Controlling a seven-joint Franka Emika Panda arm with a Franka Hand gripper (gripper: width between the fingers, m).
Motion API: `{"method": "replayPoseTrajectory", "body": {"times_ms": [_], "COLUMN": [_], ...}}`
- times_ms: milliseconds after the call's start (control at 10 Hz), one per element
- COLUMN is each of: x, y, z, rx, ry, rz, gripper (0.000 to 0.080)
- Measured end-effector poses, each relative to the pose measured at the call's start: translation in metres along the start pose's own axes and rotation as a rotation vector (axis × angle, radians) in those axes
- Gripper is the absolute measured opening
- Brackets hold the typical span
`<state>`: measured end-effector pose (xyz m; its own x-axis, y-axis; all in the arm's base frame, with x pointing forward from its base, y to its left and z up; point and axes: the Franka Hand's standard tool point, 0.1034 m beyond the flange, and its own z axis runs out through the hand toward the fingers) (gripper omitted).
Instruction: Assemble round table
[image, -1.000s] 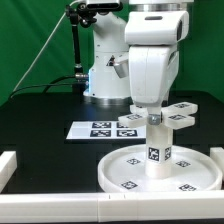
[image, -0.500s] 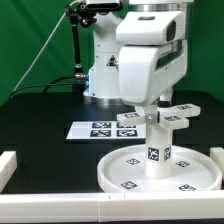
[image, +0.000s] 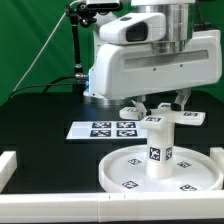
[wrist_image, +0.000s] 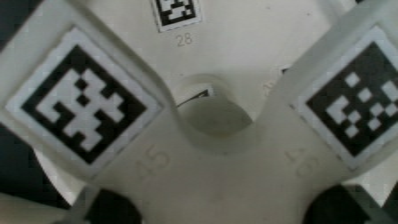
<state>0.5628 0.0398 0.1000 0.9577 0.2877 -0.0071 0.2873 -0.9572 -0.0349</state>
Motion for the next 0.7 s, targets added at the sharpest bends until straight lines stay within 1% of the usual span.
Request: {"method": "replayPoseTrajectory", "body": {"times_ms": [400, 600, 700], "x": [0.0001, 0.0006, 0.0004], "y": [-0.0004, -0.0007, -0.0011], "z": [0.0003, 0.0008, 0.0011], "rx": [0.0, 0.014, 0.026], "ry": [0.0, 0.016, 0.023], "rz": [0.265, 0.527, 0.648], "gripper": [0.0443, 0.0443, 0.0443]}}
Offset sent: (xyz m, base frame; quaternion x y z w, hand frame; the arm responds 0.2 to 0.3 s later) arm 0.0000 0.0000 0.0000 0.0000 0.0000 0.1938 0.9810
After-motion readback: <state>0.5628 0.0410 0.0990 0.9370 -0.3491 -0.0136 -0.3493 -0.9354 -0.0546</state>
